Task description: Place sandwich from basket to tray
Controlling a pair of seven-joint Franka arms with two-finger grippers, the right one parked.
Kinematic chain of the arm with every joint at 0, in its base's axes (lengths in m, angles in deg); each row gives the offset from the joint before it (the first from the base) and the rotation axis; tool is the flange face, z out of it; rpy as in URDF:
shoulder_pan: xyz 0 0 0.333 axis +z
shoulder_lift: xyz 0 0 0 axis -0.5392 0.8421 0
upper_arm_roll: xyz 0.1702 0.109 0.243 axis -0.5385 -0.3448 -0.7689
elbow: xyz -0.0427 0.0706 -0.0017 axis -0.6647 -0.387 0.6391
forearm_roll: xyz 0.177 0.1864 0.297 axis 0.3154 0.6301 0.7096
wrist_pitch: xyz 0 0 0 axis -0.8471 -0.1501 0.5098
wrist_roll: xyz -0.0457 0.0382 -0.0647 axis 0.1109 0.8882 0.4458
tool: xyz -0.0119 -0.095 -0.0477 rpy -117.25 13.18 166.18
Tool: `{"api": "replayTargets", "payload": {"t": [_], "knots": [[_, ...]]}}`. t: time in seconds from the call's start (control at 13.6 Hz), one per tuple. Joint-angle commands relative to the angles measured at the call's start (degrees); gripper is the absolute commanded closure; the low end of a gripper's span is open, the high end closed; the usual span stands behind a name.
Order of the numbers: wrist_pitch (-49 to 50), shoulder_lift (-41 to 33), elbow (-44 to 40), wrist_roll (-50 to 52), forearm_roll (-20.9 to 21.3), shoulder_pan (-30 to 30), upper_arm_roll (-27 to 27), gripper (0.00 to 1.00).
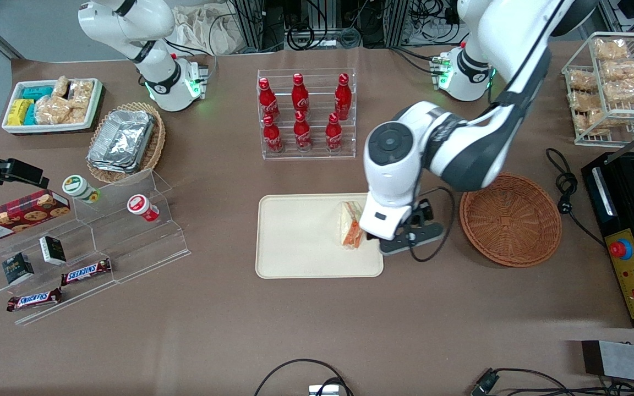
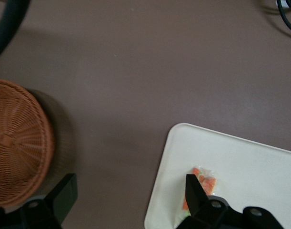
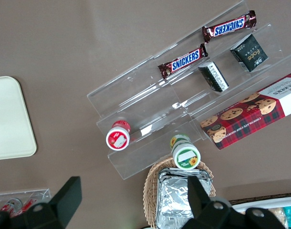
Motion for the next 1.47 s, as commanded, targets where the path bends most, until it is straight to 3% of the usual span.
{"api": "replayTargets", "payload": {"t": [0.0, 0.29, 0.74, 0.88, 1.18, 1.4], "knots": [[3.8, -1.1, -3.6, -4.7, -2.7, 3.2, 0.2, 0.00], [4.1, -4.2, -3.6, -11.5, -7.1, 9.1, 0.2, 0.00], [6.5, -6.6, -3.4, -18.3, -9.6, 11.6, -0.3, 0.00], [6.2, -8.7, -2.3, -21.2, -12.3, 11.5, -3.4, 0.00], [4.7, -15.1, 2.7, -32.3, -22.1, 9.2, -15.2, 0.00], [3.7, -19.0, 6.6, -36.6, -22.4, 7.9, -19.2, 0.00]]}}
